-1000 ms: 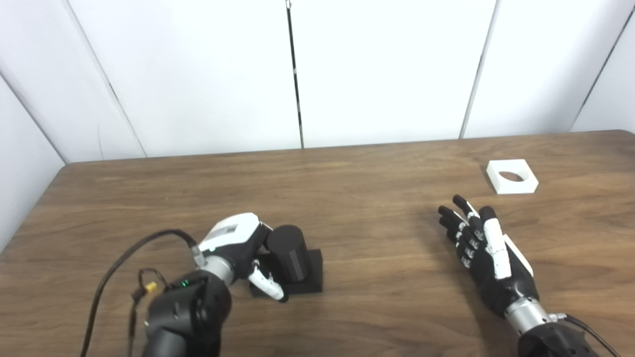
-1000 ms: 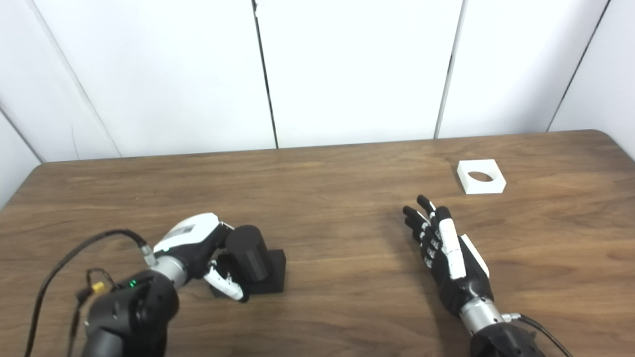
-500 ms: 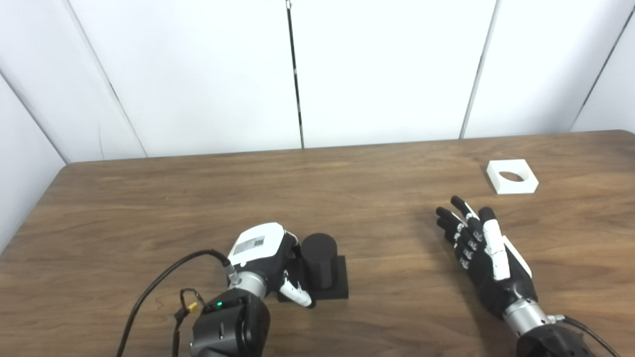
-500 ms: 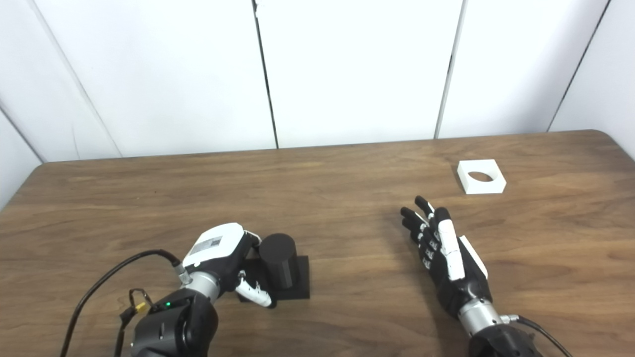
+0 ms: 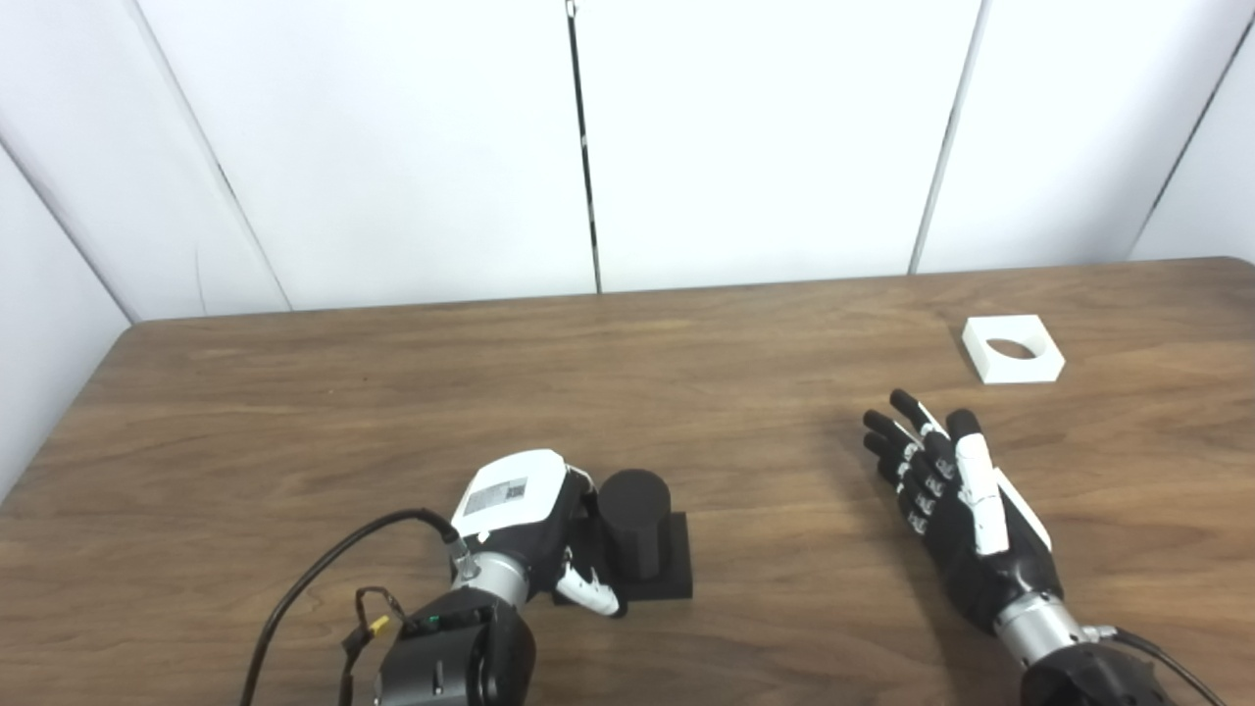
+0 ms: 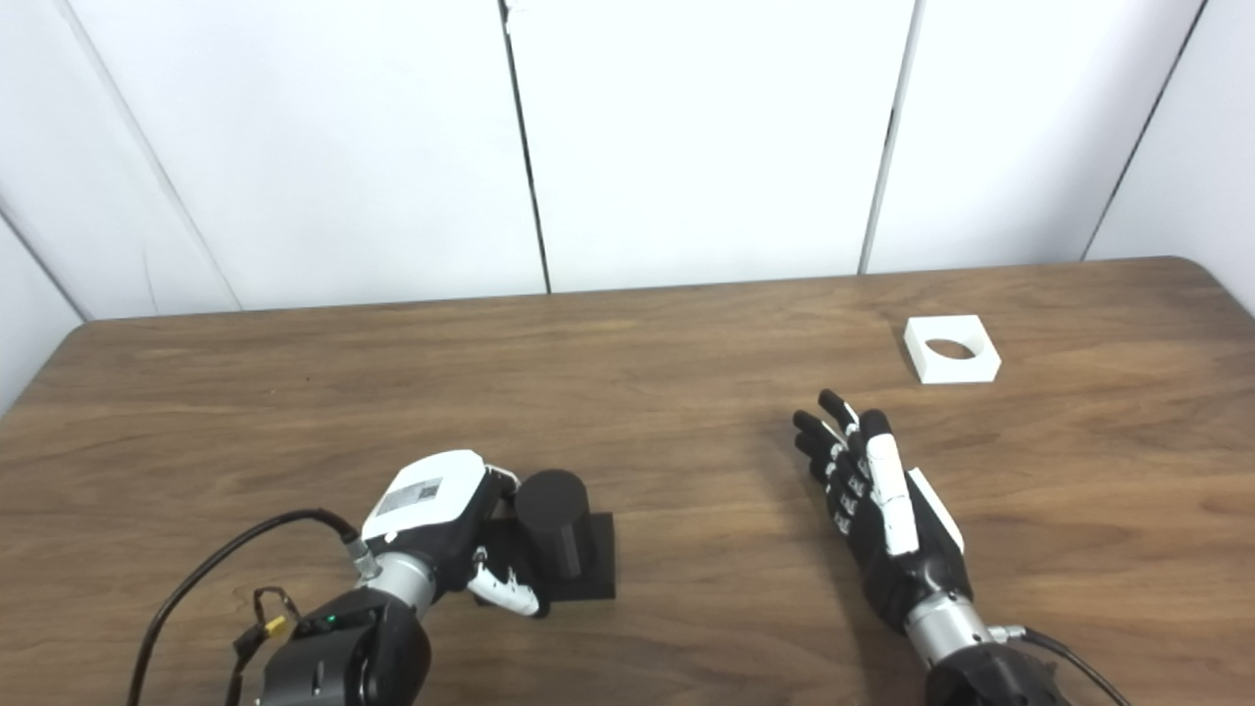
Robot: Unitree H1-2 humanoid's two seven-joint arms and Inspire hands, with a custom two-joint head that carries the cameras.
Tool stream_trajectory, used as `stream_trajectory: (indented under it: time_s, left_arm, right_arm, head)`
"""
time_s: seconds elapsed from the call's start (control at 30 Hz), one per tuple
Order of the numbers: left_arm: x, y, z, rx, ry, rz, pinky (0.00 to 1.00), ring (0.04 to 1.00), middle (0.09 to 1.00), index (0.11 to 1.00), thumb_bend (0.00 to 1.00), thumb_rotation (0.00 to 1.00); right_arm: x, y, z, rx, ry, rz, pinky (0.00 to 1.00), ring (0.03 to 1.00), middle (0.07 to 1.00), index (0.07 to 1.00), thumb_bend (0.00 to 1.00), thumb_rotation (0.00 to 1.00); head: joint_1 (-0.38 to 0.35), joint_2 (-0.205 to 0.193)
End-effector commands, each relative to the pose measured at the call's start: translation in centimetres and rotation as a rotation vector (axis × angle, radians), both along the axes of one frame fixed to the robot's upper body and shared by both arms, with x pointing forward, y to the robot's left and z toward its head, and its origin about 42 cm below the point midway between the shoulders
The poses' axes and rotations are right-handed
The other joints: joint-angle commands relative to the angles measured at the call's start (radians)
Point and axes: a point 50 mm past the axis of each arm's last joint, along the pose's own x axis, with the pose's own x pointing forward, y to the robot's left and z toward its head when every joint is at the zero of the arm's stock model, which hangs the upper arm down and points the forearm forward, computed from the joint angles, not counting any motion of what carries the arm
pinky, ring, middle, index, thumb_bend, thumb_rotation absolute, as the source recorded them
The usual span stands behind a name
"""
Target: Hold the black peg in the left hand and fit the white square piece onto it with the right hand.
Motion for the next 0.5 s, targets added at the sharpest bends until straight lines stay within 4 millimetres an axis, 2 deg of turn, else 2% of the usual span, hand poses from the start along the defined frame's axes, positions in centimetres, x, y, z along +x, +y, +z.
stream_trajectory:
  time_s: [0.0,0.17,0.47]
  left_arm:
    - [-0.5,0.0,-1.0,0.037,0.051,-0.022,0.90,0.893,0.820,0.483,0.52,0.05]
    - [-0.4,0.1,-1.3,0.058,0.058,-0.018,0.91,0.895,0.820,0.483,0.52,0.05]
    - [0.3,0.8,-1.3,0.077,0.065,0.000,0.90,0.893,0.824,0.482,0.52,0.06]
  right_arm:
    - [0.2,0.2,1.2,0.018,-0.053,0.010,1.00,0.949,0.918,0.974,0.58,1.00]
    - [0.4,-0.2,1.8,0.029,-0.074,-0.009,1.00,0.952,0.926,0.974,0.60,1.00]
    - [1.6,-1.9,3.9,0.057,-0.153,-0.052,1.00,0.961,0.947,0.982,0.61,1.00]
  head:
    - [0.000,0.001]
    - [-0.010,0.003]
    - [-0.042,0.004]
